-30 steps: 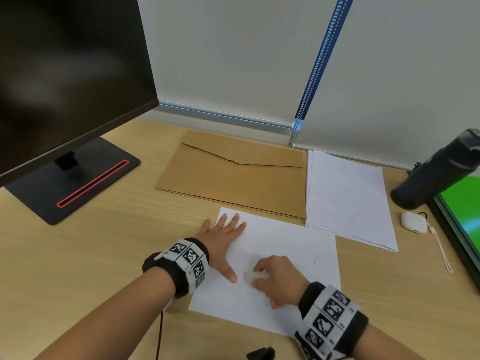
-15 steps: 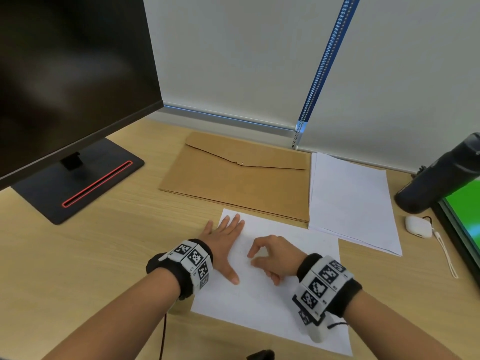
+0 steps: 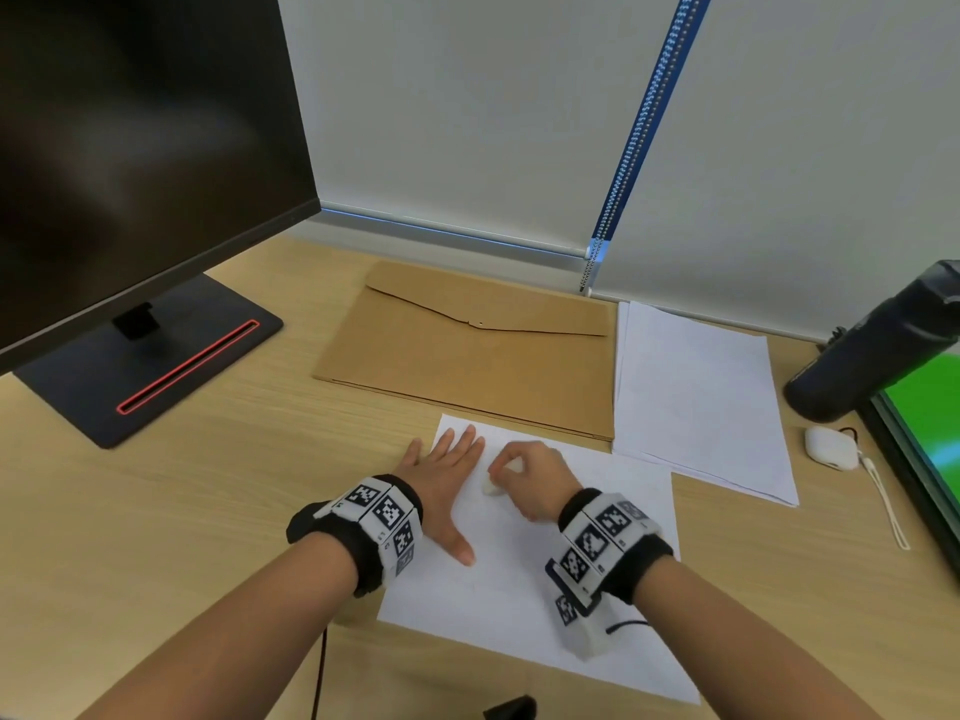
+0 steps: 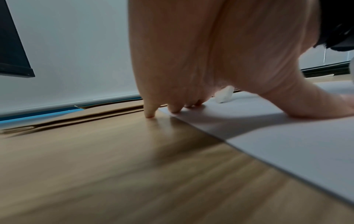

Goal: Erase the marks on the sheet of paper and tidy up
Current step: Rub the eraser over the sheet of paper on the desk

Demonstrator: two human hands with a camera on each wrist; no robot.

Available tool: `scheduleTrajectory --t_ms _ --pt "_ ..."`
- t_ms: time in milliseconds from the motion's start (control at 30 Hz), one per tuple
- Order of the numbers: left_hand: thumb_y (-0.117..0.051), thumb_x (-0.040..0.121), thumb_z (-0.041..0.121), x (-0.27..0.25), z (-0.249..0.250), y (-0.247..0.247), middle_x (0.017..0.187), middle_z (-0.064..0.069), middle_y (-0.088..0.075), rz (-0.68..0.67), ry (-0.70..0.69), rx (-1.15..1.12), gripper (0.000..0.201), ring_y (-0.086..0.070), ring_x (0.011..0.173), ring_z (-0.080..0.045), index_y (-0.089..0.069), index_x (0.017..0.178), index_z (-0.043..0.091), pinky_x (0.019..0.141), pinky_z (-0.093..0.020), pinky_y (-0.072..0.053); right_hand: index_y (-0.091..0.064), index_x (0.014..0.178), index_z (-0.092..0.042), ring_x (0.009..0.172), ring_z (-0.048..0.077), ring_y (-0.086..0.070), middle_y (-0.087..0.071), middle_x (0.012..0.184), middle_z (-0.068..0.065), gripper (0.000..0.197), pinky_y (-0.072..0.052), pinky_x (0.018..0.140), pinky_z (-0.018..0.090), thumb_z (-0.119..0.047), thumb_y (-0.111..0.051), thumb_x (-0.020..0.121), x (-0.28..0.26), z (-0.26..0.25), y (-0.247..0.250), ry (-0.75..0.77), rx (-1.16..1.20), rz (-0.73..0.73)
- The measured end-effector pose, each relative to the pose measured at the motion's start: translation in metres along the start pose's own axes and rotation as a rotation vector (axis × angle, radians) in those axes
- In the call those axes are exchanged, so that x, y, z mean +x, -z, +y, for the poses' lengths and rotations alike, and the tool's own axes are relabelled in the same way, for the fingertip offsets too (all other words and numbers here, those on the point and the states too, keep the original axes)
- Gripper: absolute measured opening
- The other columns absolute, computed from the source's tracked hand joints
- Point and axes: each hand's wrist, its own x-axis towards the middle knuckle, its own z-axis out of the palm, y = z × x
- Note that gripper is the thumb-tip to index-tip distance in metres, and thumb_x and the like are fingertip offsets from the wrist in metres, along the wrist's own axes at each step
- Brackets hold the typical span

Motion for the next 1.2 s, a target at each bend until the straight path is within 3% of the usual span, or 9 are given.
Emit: scheduleTrajectory --t_ms 100,267,500,667,800,900,1000,1100,1200 --pt "-0.074 0.066 0.06 -0.001 0.0 0.0 0.153 0.001 0.032 -0.003 -0.002 0.002 0.134 0.024 0.142 -0.018 0.025 0.147 0.018 0.113 -0.048 0.013 -0.056 0.082 -0.017 0.041 0.009 -0.044 -0.054 0.065 -0.003 0.01 -0.033 0.033 0.012 -0.016 -0.05 0.09 0.006 0.0 -0.006 0.027 -0.01 0.123" --pt "-0.074 0.066 0.061 0.001 -0.002 -0.001 0.152 0.001 0.033 -0.007 -0.006 -0.004 0.136 0.025 0.142 -0.018 0.027 0.145 0.018 0.113 -0.048 0.013 -0.056 0.083 -0.016 0.034 0.007 -0.04 -0.052 0.046 -0.009 0.008 -0.033 0.033 0.014 -0.013 -0.052 0.089 -0.018 0.002 -0.009 0.001 -0.087 -0.193" --pt "-0.074 0.066 0.059 -0.002 -0.001 -0.001 0.153 0.002 0.032 -0.004 -0.001 -0.003 0.134 0.025 0.142 -0.017 0.025 0.146 0.019 0.113 -0.048 0.013 -0.062 0.083 -0.015 0.048 0.008 -0.044 -0.059 0.074 0.001 0.01 -0.034 0.043 0.016 -0.017 -0.053 0.089 0.012 -0.001 -0.003 -0.003 -0.03 0.133" --pt "-0.074 0.066 0.061 0.0 -0.002 -0.001 0.153 0.002 0.032 -0.005 -0.006 -0.009 0.135 0.025 0.142 -0.018 0.026 0.146 0.019 0.113 -0.049 0.013 -0.058 0.082 -0.016 0.038 0.009 -0.039 -0.05 0.059 0.001 0.006 -0.032 0.034 0.016 -0.015 -0.055 0.088 -0.015 0.0 -0.007 -0.058 -0.046 -0.226" --pt "-0.074 0.067 0.06 0.001 -0.002 -0.001 0.153 0.002 0.032 -0.004 -0.005 0.005 0.134 0.025 0.142 -0.018 0.026 0.146 0.019 0.113 -0.048 0.014 -0.06 0.079 -0.017 0.035 0.008 -0.042 -0.049 0.057 -0.003 0.01 -0.032 0.033 0.016 -0.015 -0.054 0.088 0.015 -0.003 0.008 -0.088 0.011 0.042" --pt "-0.074 0.067 0.059 0.0 -0.002 -0.002 0.153 0.002 0.032 0.0 -0.006 -0.007 0.133 0.026 0.142 -0.017 0.025 0.146 0.02 0.112 -0.047 0.015 -0.064 0.094 -0.011 0.058 0.013 -0.05 -0.059 0.081 0.001 0.012 -0.04 0.053 0.021 -0.016 -0.055 0.088 0.022 -0.002 -0.004 -0.04 0.032 0.214" --pt "-0.074 0.066 0.06 0.001 -0.003 -0.003 0.152 0.002 0.033 0.002 -0.014 -0.016 0.134 0.026 0.142 -0.017 0.026 0.146 0.019 0.112 -0.047 0.015 -0.063 0.101 -0.012 0.076 0.009 -0.052 -0.06 0.098 0.001 0.016 -0.038 0.067 0.019 -0.017 -0.055 0.089 -0.006 0.002 -0.022 0.029 -0.102 0.055" --pt "-0.074 0.065 0.061 0.003 -0.003 -0.004 0.152 0.002 0.034 -0.002 -0.009 -0.007 0.136 0.026 0.141 -0.018 0.027 0.145 0.018 0.112 -0.048 0.015 -0.058 0.087 -0.017 0.038 -0.001 -0.046 -0.053 0.071 -0.001 0.003 -0.036 0.042 0.013 -0.016 -0.055 0.088 -0.022 0.0 -0.022 -0.006 -0.06 -0.17" --pt "-0.074 0.066 0.061 0.002 -0.003 -0.003 0.152 0.002 0.033 -0.003 -0.005 0.002 0.135 0.026 0.142 -0.018 0.027 0.146 0.018 0.112 -0.048 0.015 -0.06 0.085 -0.014 0.023 0.002 -0.036 -0.047 0.055 -0.001 0.006 -0.029 0.03 0.014 -0.015 -0.055 0.088 -0.004 -0.004 -0.008 -0.097 0.074 -0.095"
